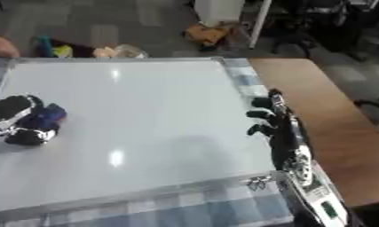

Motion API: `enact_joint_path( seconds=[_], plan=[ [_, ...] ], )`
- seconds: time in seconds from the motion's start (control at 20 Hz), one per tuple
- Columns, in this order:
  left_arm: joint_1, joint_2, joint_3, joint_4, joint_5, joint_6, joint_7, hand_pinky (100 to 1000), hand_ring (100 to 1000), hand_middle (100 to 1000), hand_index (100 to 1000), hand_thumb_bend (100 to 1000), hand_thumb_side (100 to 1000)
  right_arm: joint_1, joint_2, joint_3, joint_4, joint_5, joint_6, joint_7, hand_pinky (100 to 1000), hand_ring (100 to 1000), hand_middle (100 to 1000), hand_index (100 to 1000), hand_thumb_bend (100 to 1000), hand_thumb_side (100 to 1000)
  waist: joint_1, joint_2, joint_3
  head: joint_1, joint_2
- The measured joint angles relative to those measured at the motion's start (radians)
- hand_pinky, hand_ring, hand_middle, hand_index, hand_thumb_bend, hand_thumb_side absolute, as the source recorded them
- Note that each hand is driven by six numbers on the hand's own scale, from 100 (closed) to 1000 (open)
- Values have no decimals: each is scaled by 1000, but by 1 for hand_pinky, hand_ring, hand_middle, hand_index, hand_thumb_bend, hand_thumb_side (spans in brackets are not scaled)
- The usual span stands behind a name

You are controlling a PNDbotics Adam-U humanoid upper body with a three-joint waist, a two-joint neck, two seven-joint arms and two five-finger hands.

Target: Wipe the whiteboard clean with a brush.

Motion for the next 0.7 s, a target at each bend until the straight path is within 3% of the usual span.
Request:
enact_joint_path(
  seconds=[0.7],
  plan=[
    [-9, -81, -167, -126, 115, -78, -117, 567, 560, 539, 304, 677, 400, -1, 0, 3, 0, 0, 3, 6, 345, 613, 646, 653, 100, 809, 1, 10, -16, 13, 0]
  ],
)
